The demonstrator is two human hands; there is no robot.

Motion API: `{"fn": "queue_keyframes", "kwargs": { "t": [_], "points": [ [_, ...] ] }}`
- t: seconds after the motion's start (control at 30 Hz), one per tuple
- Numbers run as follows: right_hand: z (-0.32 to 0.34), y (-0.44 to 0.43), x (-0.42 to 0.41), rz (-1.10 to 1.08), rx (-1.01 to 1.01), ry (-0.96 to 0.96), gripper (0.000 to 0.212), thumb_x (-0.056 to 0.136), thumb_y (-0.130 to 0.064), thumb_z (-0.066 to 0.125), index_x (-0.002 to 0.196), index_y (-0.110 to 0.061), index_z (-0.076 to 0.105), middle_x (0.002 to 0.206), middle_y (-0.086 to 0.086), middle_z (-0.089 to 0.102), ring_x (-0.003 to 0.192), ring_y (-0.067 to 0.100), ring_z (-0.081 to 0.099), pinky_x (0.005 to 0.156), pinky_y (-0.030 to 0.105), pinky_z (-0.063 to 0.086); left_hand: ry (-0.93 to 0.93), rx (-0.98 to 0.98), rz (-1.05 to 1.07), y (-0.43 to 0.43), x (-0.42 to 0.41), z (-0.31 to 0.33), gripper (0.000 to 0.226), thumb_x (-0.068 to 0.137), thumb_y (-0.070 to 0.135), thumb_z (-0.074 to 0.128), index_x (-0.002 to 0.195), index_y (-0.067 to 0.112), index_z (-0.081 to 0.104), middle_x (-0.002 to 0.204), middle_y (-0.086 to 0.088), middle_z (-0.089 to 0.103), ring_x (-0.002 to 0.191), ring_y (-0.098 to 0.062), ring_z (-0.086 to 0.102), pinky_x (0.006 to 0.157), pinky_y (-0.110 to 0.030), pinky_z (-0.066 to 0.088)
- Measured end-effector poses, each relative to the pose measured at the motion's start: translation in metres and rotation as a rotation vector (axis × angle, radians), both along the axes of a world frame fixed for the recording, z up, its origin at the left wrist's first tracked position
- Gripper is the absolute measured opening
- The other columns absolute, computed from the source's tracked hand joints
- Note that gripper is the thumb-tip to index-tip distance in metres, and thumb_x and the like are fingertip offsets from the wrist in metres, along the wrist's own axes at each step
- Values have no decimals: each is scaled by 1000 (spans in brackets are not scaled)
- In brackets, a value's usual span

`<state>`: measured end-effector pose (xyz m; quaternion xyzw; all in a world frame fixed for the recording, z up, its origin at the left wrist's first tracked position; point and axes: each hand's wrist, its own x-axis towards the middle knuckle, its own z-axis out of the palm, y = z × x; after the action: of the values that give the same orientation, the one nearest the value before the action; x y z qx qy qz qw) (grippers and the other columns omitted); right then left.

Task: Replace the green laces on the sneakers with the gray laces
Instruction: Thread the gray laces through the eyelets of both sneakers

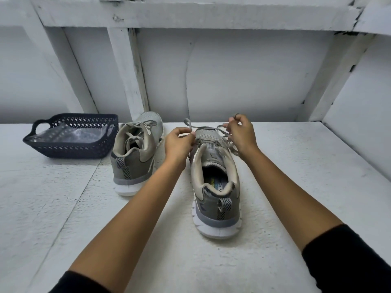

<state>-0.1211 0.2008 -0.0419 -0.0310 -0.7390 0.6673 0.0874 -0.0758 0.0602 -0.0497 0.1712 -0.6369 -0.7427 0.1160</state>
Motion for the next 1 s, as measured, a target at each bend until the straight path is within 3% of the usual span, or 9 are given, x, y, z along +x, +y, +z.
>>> {"fn": "queue_keyframes", "kwargs": {
  "t": [0.07,0.17,0.3,0.47,0.57,0.7,0.83,1.0],
  "points": [
    [0,0,-4,-7,51,41,9,97,-17,48,90,-12,53,79,1,59,70,11,52,60,18,44,1,-29,-10,-1,-1,-2,15,88,2,59,84,16,57,68,-8,59,57,-16,52,59,-27,45],
    [-5,1,-2,-12,103,73,15,93,-12,54,79,-8,58,64,-5,52,61,9,47,59,15,39,25,-69,-19,-6,-4,-6,20,87,-3,57,75,13,56,66,-5,58,55,-9,55,61,-24,49],
    [-19,-3,2,12,74,20,24,91,-11,58,67,-16,59,60,-3,55,54,7,48,60,25,39,70,-169,-83,-11,-9,-10,24,87,-6,57,71,12,57,65,-3,57,45,4,53,57,-17,49],
    [-26,-6,5,9,106,32,8,89,-8,60,82,-12,63,66,-4,59,60,6,55,62,22,46,105,-299,-116,-16,-14,-15,26,86,-3,60,70,18,59,64,-2,59,57,-9,54,68,-31,48],
    [-30,-6,3,-9,131,26,11,86,-10,64,78,-17,62,69,-4,61,67,12,60,70,31,51,114,-414,-95,-16,-18,-20,23,85,3,62,71,21,60,68,-1,62,64,-16,56,69,-35,48],
    [-32,-4,2,-24,140,16,12,84,-12,67,76,-20,61,73,2,63,76,20,62,79,42,52,149,-559,-74,-13,-20,-22,7,84,7,64,84,13,68,77,-1,67,76,-16,64,81,-34,54],
    [-31,-1,3,-33,142,28,5,83,-12,68,83,-9,64,76,9,63,74,22,60,78,42,52,145,-501,-72,-14,-18,-26,7,84,7,66,87,12,71,78,-4,69,78,-19,66,85,-41,54],
    [-28,2,7,-42,182,26,8,83,-10,67,79,-12,60,71,3,60,72,22,59,75,37,52,163,-514,-42,-10,-16,-23,8,82,5,67,86,12,66,76,0,65,76,-15,61,83,-37,53]
  ]
}}
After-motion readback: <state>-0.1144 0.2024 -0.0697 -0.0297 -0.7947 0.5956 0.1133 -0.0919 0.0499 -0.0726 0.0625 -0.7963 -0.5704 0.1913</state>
